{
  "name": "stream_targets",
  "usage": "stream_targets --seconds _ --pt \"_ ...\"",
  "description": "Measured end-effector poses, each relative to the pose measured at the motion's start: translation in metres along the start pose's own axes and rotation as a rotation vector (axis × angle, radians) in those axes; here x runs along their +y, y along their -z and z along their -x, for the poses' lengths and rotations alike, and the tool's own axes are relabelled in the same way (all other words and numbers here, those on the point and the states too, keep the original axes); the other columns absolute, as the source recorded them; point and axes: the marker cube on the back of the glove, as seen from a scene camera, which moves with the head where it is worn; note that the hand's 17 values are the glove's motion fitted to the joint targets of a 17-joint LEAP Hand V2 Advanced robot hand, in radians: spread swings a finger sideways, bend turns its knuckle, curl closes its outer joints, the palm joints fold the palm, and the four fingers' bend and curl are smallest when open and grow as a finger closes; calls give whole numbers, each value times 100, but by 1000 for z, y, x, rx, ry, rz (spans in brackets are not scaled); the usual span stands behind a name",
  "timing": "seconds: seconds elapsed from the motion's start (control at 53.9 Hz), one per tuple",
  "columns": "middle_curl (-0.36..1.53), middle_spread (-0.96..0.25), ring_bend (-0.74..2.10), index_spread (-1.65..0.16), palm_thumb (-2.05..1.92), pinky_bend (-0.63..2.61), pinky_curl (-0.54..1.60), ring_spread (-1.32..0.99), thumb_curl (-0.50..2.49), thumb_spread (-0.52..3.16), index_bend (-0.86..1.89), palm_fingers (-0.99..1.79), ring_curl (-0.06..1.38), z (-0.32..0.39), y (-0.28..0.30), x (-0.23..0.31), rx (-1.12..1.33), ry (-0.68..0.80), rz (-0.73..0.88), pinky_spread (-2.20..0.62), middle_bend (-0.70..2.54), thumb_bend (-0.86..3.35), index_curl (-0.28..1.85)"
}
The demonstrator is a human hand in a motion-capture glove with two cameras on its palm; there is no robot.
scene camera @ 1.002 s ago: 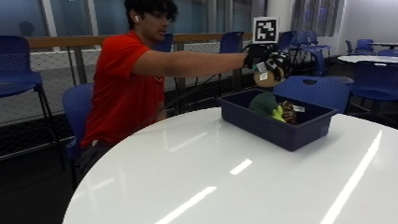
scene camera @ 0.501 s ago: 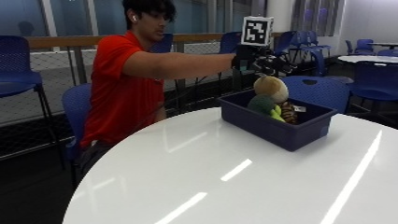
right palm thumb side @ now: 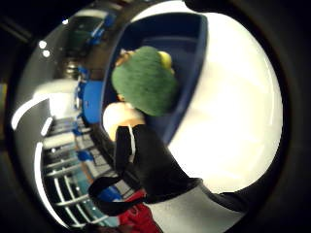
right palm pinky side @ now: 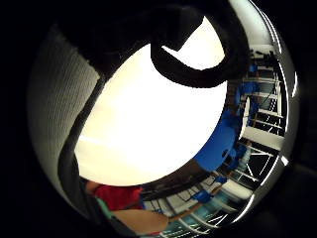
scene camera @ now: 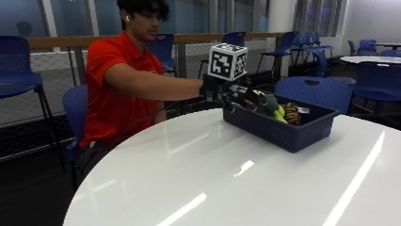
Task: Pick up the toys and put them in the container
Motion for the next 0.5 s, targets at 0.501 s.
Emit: stream_targets --seconds 0.501 --pt "32 -6 16 -33 -10 89 32 4 20 104 16 -13 30 -96 -47 50 14 -140 -14 13 15 -8 34"
